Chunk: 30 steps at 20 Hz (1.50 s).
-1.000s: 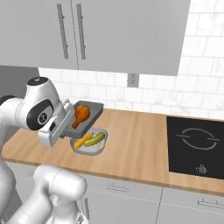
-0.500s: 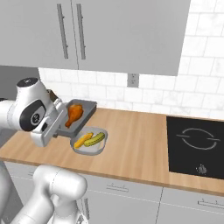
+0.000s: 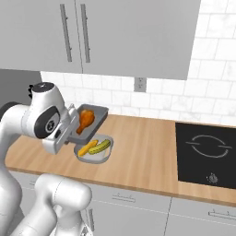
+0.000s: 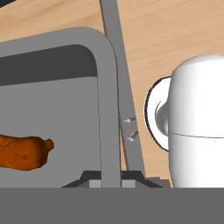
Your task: Take the meat container that has the chicken drumstick and place it on the second highest rack of the freezer. Then take the vegetable container that has the cucumber and corn and place it on the highest rack of the freezer.
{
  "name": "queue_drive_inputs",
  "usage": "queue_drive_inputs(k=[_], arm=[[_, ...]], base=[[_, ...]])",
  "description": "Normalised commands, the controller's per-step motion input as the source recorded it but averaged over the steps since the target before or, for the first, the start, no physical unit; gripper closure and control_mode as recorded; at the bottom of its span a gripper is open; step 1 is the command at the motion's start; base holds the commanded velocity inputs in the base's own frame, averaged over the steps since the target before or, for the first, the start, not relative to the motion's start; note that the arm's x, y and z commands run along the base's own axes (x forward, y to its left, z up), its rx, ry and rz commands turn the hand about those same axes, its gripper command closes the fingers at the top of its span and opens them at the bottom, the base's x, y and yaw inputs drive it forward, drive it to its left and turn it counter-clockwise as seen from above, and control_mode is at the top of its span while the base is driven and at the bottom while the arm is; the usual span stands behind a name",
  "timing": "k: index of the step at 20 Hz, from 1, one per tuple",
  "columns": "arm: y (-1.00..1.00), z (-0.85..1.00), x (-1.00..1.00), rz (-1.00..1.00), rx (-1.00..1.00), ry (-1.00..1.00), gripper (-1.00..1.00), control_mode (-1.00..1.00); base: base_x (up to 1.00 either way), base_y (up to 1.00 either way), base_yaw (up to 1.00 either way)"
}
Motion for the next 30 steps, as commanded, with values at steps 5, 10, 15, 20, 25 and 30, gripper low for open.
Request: queue_drive_inputs(k=[5, 10, 15, 20, 25, 30], arm=[[0.00, 0.00, 0.16, 0.04, 0.00, 0.00, 1.00, -1.00], [0.00, -0.02, 0.00, 0.13, 0.00, -0.02, 1.00, -1.00], [0.01, 0.00, 0.00, 0.05, 0.00, 0.00, 1.00, -1.00], [0.00, 0.00, 0.00, 0.00, 0.00, 0.00, 1.00, -1.00], [0.00, 0.00, 0.00, 0.00, 0.00, 0.00, 1.00, -1.00], [0.00, 0.00, 0.00, 0.00, 0.00, 0.00, 1.00, 1.00]], base=[[0.00, 0.00, 0.00], [0.00, 0.00, 0.00], [0.00, 0.00, 0.00], [0.00, 0.00, 0.00], [0.00, 0.00, 0.00], [-0.09, -0.02, 0.02]])
